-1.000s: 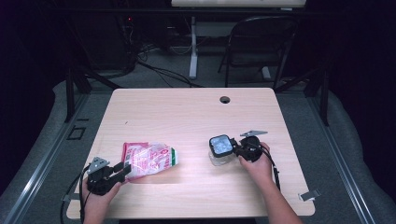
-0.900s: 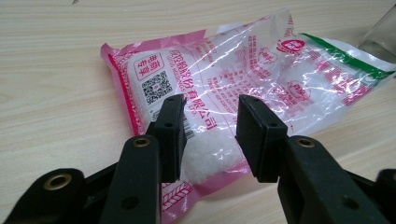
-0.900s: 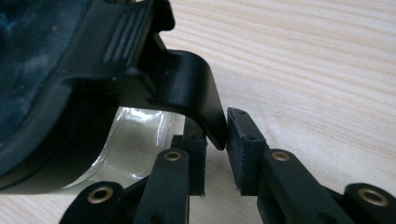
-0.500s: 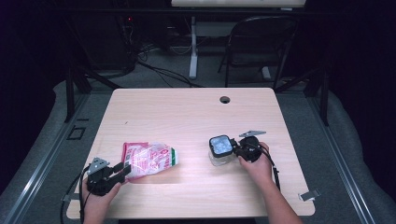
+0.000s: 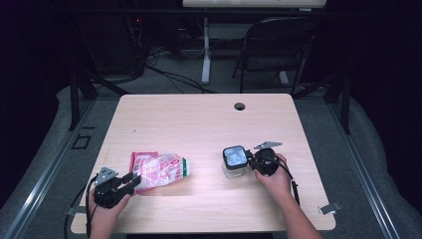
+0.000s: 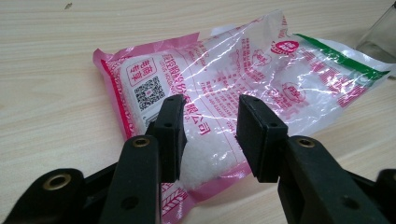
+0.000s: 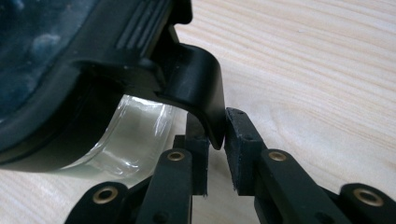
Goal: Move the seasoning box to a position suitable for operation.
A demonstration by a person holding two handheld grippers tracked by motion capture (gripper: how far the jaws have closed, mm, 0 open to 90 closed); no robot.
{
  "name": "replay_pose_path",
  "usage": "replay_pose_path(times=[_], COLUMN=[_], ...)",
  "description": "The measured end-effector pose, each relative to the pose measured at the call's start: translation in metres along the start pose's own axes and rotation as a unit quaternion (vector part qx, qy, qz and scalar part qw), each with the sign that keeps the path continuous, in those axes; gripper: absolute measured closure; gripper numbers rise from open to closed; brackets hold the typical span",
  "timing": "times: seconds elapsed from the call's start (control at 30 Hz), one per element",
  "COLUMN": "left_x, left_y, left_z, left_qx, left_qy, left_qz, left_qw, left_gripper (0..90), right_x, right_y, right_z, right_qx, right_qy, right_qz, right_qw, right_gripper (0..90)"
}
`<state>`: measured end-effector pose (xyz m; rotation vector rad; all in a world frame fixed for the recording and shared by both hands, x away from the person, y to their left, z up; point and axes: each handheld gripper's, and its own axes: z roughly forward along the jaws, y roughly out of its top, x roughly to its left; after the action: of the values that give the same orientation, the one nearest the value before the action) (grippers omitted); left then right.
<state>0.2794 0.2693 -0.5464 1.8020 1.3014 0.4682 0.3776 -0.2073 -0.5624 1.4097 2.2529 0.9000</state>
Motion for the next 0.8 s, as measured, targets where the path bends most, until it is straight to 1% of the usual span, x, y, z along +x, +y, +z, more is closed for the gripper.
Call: replay_pose_path(times=[0.07,0.2,0.23,0.27,0.3,0.37,0.47,0.53,0.57,0.6,0.63,0.67,0.73,0.77,0.8], left_x=[-0.001,-0.002,-0.004,-0.005,-0.005,-0.009,-0.014,-0.018,-0.02,-0.02,-0.022,-0.027,-0.032,-0.034,-0.034], left_y=[0.001,0.002,0.003,0.004,0.004,0.006,0.009,0.01,0.011,0.011,0.013,0.014,0.016,0.017,0.017], left_z=[0.001,0.003,0.004,0.005,0.005,0.009,0.013,0.016,0.018,0.018,0.02,0.022,0.026,0.027,0.027], left_qx=[-0.001,-0.001,0.001,0.002,0.002,0.002,0.005,0.006,0.006,0.006,0.007,0.007,0.007,0.009,0.009], left_qy=[-0.002,-0.004,-0.007,-0.008,-0.008,-0.013,-0.019,-0.026,-0.03,-0.03,-0.034,-0.041,-0.05,-0.052,-0.052], left_qz=[0.001,0.004,0.008,0.011,0.011,0.02,0.029,0.034,0.036,0.036,0.042,0.045,0.054,0.058,0.058], left_qw=[1.0,1.0,0.9999,0.9999,0.9999,0.9997,0.9994,0.9991,0.9989,0.9989,0.9985,0.9981,0.9973,0.9969,0.9969], left_gripper=[61.9,61.9,61.9,61.9,61.9,61.9,61.9,61.9,61.9,61.9,61.9,61.9,61.9,61.9,61.9], right_x=[0.005,0.009,0.014,0.015,0.015,0.022,0.028,0.032,0.034,0.034,0.039,0.041,0.046,0.049,0.05], right_y=[-0.002,-0.005,-0.007,-0.008,-0.008,-0.012,-0.016,-0.018,-0.02,-0.02,-0.023,-0.024,-0.026,-0.027,-0.028], right_z=[-0.003,-0.005,-0.008,-0.009,-0.009,-0.012,-0.016,-0.018,-0.019,-0.019,-0.021,-0.022,-0.024,-0.024,-0.025], right_qx=[0.006,0.007,0.011,0.013,0.013,0.015,0.017,0.018,0.018,0.018,0.017,0.017,0.018,0.017,0.018], right_qy=[0.0,-0.001,0.0,-0.003,-0.003,-0.003,0.005,0.006,0.01,0.01,0.012,0.012,0.016,0.02,0.02], right_qz=[-0.009,-0.016,-0.02,-0.026,-0.026,-0.03,-0.031,-0.033,-0.036,-0.036,-0.034,-0.036,-0.039,-0.039,-0.04], right_qw=[0.9999,0.9998,0.9997,0.9996,0.9996,0.9994,0.9994,0.9993,0.9991,0.9991,0.9992,0.9992,0.999,0.9989,0.9988], right_gripper=[80.1,80.3,80.5,80.6,80.6,80.4,80.2,80.3,80.3,80.3,80.1,80.1,79.9,79.9,79.8])
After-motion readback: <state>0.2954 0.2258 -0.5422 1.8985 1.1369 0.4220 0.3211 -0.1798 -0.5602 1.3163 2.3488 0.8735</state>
